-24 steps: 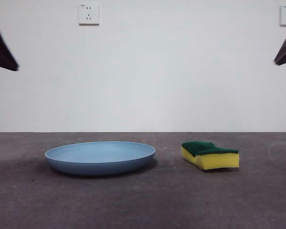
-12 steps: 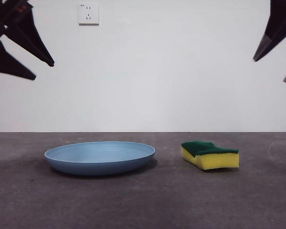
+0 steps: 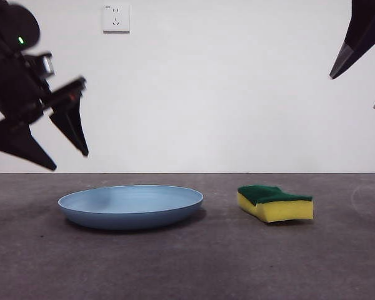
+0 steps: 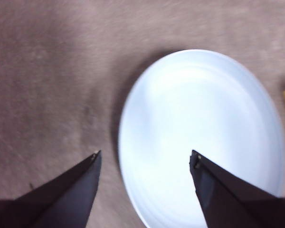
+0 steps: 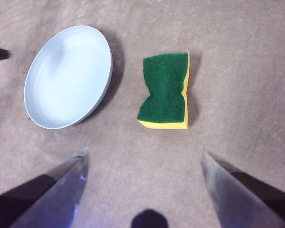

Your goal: Pick up the plate,pick up the cloth,clean the plate with the cloth

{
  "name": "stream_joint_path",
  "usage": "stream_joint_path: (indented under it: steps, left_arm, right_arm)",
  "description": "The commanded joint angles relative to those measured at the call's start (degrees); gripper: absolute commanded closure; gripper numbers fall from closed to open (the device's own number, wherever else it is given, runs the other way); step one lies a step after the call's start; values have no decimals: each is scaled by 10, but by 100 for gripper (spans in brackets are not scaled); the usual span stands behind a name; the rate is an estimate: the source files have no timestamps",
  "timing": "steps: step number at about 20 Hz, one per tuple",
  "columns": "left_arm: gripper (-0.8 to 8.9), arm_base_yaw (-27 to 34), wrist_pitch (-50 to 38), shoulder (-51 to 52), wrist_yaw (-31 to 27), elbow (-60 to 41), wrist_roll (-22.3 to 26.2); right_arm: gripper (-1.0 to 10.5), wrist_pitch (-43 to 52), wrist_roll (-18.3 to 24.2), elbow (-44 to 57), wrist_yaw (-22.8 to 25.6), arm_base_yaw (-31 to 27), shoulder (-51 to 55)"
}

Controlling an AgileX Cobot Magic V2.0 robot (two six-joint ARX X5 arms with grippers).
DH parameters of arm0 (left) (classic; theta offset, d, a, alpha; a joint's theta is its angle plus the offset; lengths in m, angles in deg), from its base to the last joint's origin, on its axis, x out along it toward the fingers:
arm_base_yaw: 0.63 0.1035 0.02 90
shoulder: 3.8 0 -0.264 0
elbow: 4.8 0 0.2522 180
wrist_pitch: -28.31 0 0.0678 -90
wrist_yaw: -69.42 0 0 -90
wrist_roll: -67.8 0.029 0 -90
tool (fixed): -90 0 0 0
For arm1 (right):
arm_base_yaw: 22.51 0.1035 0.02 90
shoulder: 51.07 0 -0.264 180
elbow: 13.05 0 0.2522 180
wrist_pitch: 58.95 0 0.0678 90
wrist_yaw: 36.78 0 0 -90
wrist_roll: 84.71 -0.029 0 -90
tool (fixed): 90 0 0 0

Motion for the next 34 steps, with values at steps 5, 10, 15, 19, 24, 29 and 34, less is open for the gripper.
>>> stream_joint_path:
  steps: [5,10,15,19,24,29,34]
  left_arm:
    - [498,-6,-9,-93,-5,15,11]
    - [505,-23,-26,-120,-5,15,10]
    - [821,-38,-28,-123,-11,15,26]
    - [821,-45,-13,-118,-20,30,30]
    - [821,-55,93,-75,-23,109,92]
    - [821,-58,225,-43,-23,205,137]
    - [821,-70,313,-42,-22,265,163]
  right_arm:
    - [555,2,-3,-2,1,1,0]
    - [568,2,-3,-2,1,1,0]
    - [568,2,-3,-2,1,1,0]
    - [568,21,-3,-2,1,1,0]
    - [573,51,3,-28,4,35,-23]
    - [640,51,29,-96,78,104,-119]
    - [639,51,51,-158,172,153,-250]
